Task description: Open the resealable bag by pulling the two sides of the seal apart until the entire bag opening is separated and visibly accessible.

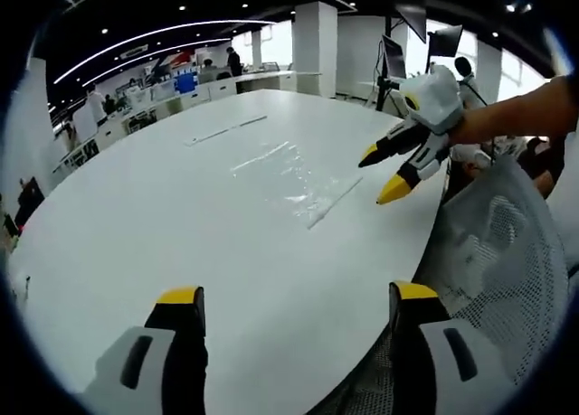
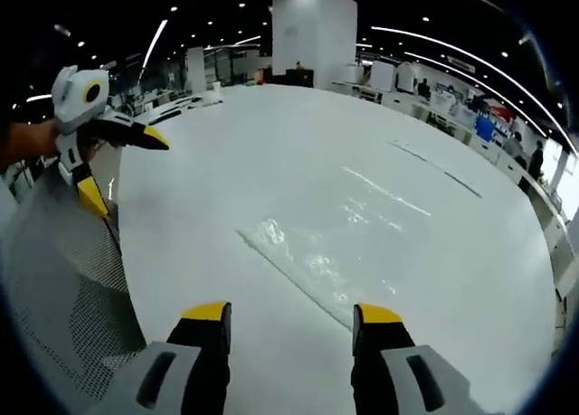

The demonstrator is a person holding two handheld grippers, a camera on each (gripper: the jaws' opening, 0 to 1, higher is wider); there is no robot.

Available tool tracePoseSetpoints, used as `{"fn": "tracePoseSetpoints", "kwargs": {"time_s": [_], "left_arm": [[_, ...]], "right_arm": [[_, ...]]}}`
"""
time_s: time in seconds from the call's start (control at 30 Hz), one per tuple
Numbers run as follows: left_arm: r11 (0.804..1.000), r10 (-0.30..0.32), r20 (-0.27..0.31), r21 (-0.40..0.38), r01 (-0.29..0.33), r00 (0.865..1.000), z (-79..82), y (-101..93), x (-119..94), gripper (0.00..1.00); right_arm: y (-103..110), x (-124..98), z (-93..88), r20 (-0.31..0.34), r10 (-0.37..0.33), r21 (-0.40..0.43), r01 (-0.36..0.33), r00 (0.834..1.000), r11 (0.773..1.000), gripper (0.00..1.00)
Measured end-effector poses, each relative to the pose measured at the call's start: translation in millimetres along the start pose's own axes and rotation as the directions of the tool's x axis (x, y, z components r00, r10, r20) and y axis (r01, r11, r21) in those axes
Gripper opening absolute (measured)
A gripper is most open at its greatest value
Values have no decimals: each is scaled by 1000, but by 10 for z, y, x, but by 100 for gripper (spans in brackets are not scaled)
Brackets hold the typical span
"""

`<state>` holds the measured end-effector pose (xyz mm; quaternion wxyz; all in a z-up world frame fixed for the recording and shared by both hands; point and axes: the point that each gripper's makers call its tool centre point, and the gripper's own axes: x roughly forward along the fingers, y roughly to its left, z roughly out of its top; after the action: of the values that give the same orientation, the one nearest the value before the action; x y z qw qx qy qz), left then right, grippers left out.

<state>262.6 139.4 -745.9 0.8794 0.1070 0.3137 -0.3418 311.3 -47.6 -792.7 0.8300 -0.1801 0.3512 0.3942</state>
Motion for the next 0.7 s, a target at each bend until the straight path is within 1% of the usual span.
{"fn": "tracePoseSetpoints", "kwargs": {"time_s": [0.07,0.1,0.17,0.27,0.33,0.47,0.53,0.57,0.7], "left_arm": [[1000,-3,19,-10,3,1000,40,-3,18,88],[1000,-4,25,-11,4,1000,51,-3,23,90],[1000,-1,33,-14,2,999,78,4,35,93],[1000,-3,29,2,3,1000,84,-1,49,93],[1000,-6,26,5,6,1000,83,-10,57,93],[1000,-8,24,21,7,1000,92,-19,71,97],[1000,-6,23,24,5,1000,99,-14,73,98],[1000,-8,20,23,7,1000,101,-18,71,99],[1000,-10,19,24,9,1000,113,-17,71,99]], "right_arm": [[-45,23,9,-6,-3,-4,3,1000,1000,45],[-65,32,8,-10,-7,-3,7,1000,1000,42],[-115,70,11,-18,-9,4,9,1000,1000,38],[-149,92,18,-24,-13,7,13,1000,1000,33],[-175,113,6,-32,-11,14,12,999,1000,28],[-190,151,-23,-57,-9,29,11,998,1000,27],[-190,169,-48,-72,-4,20,6,997,1000,26],[-202,180,-73,-90,-5,17,7,996,1000,25],[-230,210,-103,-112,-5,21,8,994,1000,24]]}}
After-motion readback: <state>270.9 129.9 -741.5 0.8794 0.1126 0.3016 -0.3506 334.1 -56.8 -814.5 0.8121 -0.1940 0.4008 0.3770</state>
